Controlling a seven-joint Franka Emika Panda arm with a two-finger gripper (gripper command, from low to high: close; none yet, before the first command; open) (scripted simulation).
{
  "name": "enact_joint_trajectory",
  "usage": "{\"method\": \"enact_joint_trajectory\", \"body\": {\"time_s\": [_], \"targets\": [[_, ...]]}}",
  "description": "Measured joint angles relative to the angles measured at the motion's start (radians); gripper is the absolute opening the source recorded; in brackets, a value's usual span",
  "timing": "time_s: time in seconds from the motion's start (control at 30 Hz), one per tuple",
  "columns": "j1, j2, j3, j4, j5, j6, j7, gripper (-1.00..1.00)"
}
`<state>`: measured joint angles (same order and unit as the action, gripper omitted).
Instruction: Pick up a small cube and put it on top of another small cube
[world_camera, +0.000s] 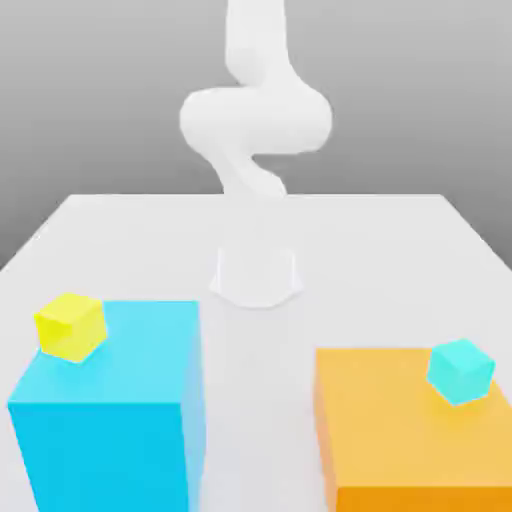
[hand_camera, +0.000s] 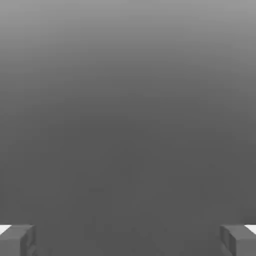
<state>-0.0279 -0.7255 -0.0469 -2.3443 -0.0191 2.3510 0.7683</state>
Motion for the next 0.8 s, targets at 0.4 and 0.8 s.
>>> {"method": "enact_joint_trajectory", "body": {"time_s": [0.4,0.8], "targets": [[-0.195,0.425,-0.366,-0.285,-0.084,0.316,-0.265,0.0],[-0.207,0.871,-0.301,-0.427,0.224,0.557,-0.642,0.0]]}}
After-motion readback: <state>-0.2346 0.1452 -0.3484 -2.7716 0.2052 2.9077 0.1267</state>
